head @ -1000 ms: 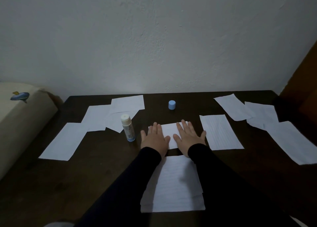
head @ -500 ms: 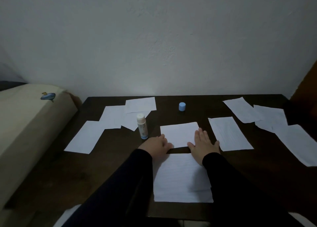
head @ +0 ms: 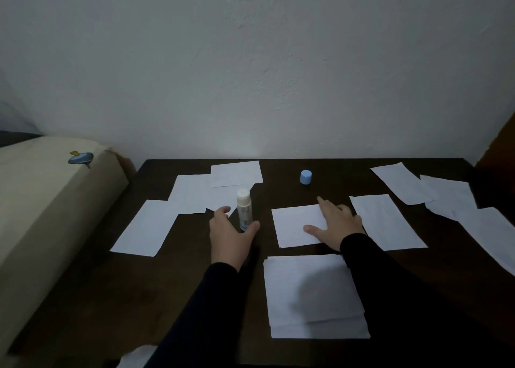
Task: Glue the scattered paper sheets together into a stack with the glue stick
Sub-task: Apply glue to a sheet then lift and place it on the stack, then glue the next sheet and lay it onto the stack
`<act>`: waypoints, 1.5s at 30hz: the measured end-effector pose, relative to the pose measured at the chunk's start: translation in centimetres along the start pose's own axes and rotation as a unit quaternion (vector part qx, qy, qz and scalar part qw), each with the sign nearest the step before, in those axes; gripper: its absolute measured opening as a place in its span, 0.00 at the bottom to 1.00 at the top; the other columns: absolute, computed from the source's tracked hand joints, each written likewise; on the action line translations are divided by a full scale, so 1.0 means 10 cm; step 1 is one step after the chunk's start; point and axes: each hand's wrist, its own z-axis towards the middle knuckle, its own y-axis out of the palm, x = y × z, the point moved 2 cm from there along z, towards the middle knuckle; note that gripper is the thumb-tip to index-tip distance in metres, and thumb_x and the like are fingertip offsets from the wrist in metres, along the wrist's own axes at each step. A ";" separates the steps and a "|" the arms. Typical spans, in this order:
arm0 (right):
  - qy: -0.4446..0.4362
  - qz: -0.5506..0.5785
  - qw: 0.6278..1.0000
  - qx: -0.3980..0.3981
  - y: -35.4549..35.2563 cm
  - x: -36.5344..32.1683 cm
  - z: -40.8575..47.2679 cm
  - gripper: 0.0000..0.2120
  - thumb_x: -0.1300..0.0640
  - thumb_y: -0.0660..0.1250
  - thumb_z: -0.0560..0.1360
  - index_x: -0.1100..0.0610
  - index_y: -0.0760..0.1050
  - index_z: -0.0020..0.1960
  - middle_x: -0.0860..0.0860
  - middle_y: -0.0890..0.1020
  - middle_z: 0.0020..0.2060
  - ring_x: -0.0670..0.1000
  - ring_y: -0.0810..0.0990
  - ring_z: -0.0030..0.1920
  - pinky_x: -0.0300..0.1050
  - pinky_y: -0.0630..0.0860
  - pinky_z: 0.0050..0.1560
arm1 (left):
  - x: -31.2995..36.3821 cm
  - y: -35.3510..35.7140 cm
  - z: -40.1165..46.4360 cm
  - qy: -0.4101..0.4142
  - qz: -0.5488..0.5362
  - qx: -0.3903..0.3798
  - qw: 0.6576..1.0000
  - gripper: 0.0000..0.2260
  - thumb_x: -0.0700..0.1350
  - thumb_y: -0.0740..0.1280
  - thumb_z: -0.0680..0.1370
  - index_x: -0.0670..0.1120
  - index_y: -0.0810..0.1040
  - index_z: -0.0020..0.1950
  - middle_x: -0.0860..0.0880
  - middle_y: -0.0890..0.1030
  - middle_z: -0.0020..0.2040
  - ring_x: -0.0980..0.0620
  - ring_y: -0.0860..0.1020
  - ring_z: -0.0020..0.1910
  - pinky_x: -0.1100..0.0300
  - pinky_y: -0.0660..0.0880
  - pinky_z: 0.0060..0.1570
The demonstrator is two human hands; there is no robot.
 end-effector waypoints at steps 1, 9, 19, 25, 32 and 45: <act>0.003 0.005 1.000 0.000 0.01 -0.01 -0.01 0.41 0.34 0.60 0.74 0.46 0.45 0.78 0.49 0.54 0.78 0.56 0.54 0.76 0.61 0.56 0.72 | 0.01 0.00 0.03 0.010 -0.012 -0.008 1.000 0.35 0.49 0.76 0.71 0.50 0.62 0.72 0.48 0.67 0.72 0.47 0.68 0.69 0.49 0.70 0.65; 0.030 0.098 0.993 0.058 0.02 0.01 -0.11 0.33 0.42 0.66 0.76 0.46 0.56 0.76 0.49 0.67 0.72 0.54 0.64 0.71 0.54 0.63 0.70 | 0.03 0.05 0.08 0.028 -0.005 -0.066 0.997 0.20 0.47 0.67 0.79 0.50 0.68 0.69 0.49 0.75 0.66 0.50 0.74 0.61 0.55 0.72 0.60; -0.009 0.349 0.925 0.148 -0.40 0.06 -0.59 0.21 0.57 0.65 0.79 0.48 0.69 0.70 0.49 0.72 0.67 0.51 0.68 0.68 0.48 0.66 0.67 | 0.14 -0.04 0.05 0.042 -0.060 -0.051 0.996 0.21 0.50 0.63 0.80 0.49 0.65 0.71 0.47 0.72 0.69 0.48 0.73 0.65 0.52 0.74 0.60; -0.019 0.353 0.934 0.042 -0.18 0.23 -0.92 0.23 0.56 0.67 0.77 0.47 0.68 0.71 0.47 0.72 0.65 0.44 0.69 0.58 0.41 0.67 0.61 | 0.17 0.00 -0.03 0.052 -0.050 -0.066 0.995 0.21 0.50 0.64 0.80 0.49 0.66 0.71 0.47 0.73 0.69 0.47 0.73 0.65 0.51 0.74 0.61; 0.039 0.113 0.988 0.098 -0.16 0.36 -0.91 0.30 0.39 0.66 0.73 0.43 0.63 0.73 0.46 0.64 0.72 0.51 0.61 0.71 0.55 0.61 0.70 | 0.16 0.10 -0.24 0.094 -0.026 -0.085 0.992 0.18 0.50 0.65 0.79 0.50 0.69 0.68 0.49 0.76 0.64 0.55 0.74 0.55 0.60 0.73 0.51; 0.287 0.079 0.950 0.090 -0.09 1.02 -0.46 0.30 0.38 0.60 0.76 0.50 0.63 0.74 0.55 0.64 0.71 0.57 0.62 0.70 0.60 0.63 0.68 | 0.23 0.24 -0.38 0.178 0.037 -0.113 0.977 0.17 0.50 0.67 0.77 0.52 0.71 0.66 0.54 0.77 0.60 0.56 0.75 0.56 0.57 0.75 0.55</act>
